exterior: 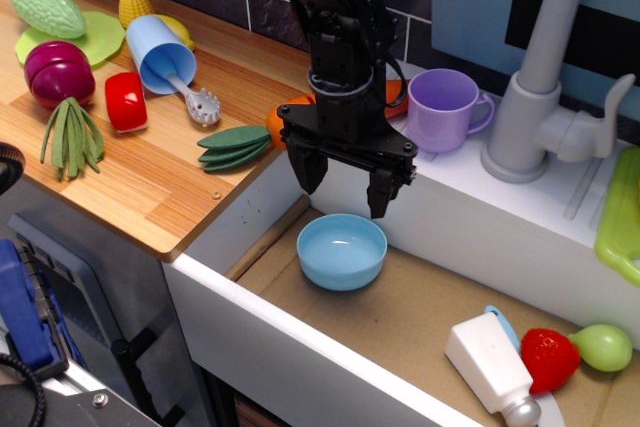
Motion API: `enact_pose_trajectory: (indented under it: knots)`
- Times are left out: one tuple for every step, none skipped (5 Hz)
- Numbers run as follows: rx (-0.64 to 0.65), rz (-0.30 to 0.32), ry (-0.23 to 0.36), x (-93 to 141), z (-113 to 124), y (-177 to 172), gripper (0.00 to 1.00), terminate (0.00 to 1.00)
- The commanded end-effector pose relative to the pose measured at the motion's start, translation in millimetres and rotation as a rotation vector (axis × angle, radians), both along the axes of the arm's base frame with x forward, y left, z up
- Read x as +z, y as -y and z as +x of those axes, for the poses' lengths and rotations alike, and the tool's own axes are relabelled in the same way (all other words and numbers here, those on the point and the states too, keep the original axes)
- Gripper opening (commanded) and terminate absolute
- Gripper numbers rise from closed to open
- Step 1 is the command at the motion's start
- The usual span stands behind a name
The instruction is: Lift bowl
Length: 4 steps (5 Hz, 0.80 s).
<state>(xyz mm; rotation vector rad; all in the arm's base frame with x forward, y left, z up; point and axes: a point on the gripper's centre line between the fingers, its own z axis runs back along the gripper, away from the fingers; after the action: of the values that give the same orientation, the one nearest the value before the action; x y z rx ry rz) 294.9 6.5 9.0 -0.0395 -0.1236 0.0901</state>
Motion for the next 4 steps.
enact_pose_trajectory:
  knots:
    - [0.000,0.000,0.000,0,0,0,1.00,0.00]
    - [-0.047,-0.014,0.005,-10,6,5,1.00,0.00]
    - [-0.119,-0.044,0.002,-24,11,5,1.00,0.00]
    - [-0.142,-0.053,0.032,-38,12,8,1.00,0.00]
